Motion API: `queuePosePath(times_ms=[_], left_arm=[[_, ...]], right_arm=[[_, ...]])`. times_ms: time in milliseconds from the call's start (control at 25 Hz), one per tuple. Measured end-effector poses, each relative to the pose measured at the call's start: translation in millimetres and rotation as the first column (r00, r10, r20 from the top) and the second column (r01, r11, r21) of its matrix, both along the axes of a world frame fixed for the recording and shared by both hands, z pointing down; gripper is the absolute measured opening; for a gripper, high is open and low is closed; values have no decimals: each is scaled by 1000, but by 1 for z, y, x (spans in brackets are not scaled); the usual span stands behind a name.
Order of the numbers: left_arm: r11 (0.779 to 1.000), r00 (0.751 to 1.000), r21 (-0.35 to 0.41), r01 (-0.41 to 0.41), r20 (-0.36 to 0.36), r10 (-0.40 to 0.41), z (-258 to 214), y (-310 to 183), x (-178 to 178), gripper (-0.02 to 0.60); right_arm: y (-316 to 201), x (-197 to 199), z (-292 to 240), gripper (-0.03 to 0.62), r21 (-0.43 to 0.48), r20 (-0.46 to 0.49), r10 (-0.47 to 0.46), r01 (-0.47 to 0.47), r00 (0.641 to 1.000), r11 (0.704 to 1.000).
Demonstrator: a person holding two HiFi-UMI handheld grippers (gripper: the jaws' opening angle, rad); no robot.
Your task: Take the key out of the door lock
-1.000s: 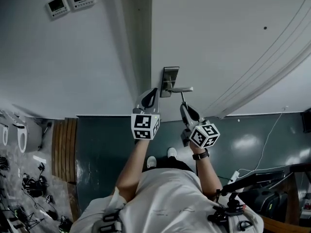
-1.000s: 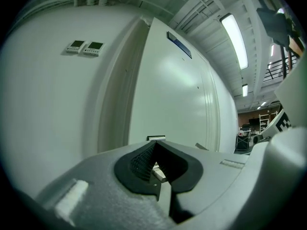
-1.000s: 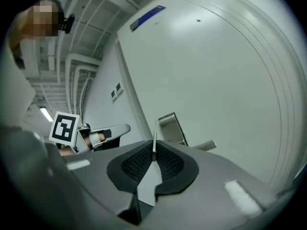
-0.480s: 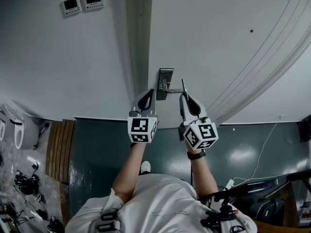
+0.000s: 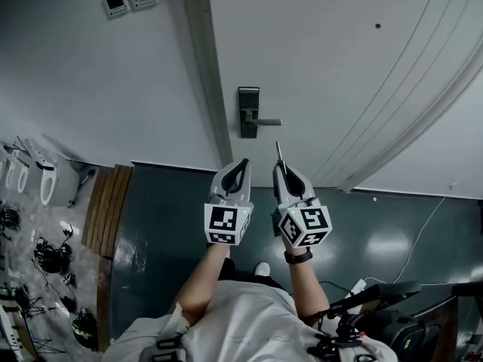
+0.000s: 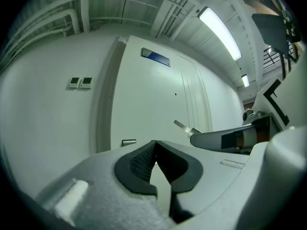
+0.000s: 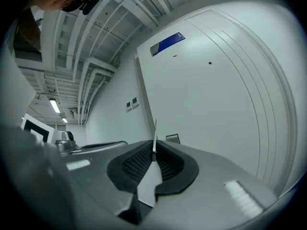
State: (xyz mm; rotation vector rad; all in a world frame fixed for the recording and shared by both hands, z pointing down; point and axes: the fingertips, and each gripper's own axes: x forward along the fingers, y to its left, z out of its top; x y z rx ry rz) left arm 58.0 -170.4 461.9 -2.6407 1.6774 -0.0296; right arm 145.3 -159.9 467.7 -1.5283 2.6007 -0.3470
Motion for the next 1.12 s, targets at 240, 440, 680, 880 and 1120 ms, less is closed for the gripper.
queuePosePath(times_ms=[240,440,680,880,1120], left_arm=[[997,1000,78,-7,-22,9,-39,15,-9,2],[995,998,100,12,-66,-5,-52,22,-23,2],[995,997,103,-4,-76,11,-53,27,-40,2],[994,996,109,-5,-85,14,-55,28,-55,0],[996,995,90,-8,-97,17,-47,25,-73,2]], right_arm=[[17,-12,-42,25,121,-52,4,2,999,993],[25,-22,-56,25,148,-72,2,9,997,989],[27,-41,-57,25,141,-61,12,-4,998,990],[27,-59,-53,25,131,-71,13,-3,997,991],[27,-74,-48,25,121,-91,20,-9,996,993]])
